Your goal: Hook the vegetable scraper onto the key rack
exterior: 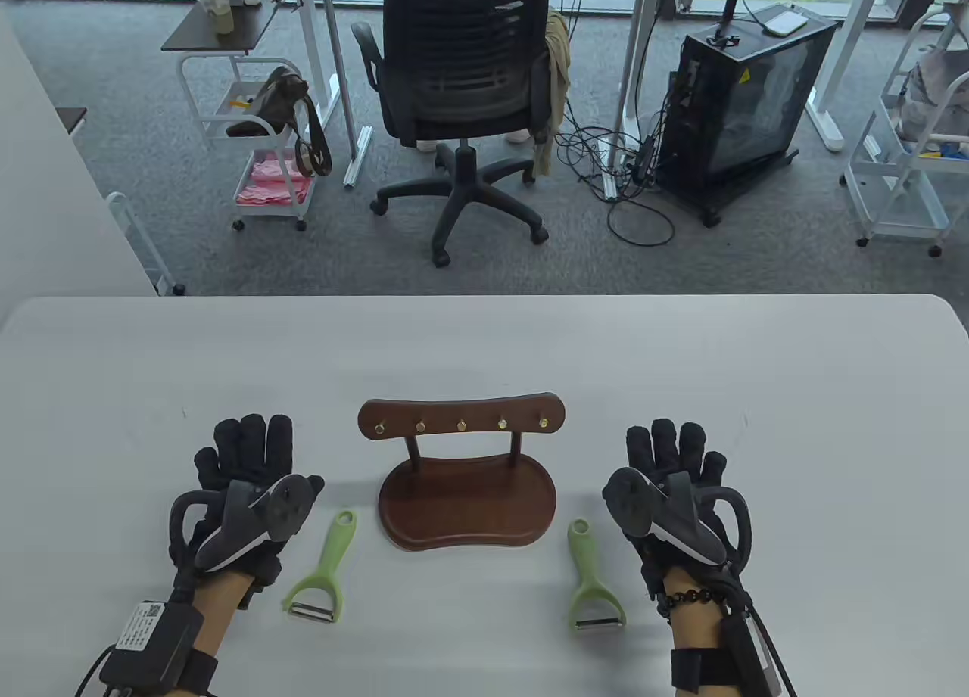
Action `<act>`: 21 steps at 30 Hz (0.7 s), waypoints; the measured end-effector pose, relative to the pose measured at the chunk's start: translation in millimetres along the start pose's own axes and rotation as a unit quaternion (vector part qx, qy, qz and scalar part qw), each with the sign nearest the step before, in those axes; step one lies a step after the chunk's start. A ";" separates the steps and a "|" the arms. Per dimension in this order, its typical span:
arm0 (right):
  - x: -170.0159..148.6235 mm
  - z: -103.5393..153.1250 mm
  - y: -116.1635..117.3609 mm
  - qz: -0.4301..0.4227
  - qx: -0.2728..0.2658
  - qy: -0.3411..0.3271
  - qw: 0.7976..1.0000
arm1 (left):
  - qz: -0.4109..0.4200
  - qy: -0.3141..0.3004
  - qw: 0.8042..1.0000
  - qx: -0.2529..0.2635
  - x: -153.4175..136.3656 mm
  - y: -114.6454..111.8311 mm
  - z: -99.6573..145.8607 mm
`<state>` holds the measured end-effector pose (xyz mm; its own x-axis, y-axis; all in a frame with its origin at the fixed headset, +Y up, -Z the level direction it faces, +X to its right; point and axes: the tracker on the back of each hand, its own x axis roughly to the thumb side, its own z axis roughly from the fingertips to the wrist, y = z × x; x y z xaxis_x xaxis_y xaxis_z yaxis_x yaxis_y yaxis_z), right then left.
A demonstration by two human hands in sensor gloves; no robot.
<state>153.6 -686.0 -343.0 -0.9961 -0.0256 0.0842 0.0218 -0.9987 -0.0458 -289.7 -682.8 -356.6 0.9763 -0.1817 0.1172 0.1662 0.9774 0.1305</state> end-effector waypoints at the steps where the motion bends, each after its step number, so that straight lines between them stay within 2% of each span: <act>1: 0.1 0.1 0.4 0.000 0.001 0.000 1.000 | 0.000 0.000 1.000 0.000 -0.2 -0.5 -0.3; 21: 1.0 1.1 0.1 -0.011 0.005 -0.001 1.000 | 0.001 0.003 1.000 0.007 -0.2 0.8 1.1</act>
<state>152.7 -686.2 -341.8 -0.9963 -0.0030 0.0864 0.0001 -0.9994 -0.0345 -289.9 -682.1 -355.5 0.9776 -0.1783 0.1116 0.1617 0.9764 0.1432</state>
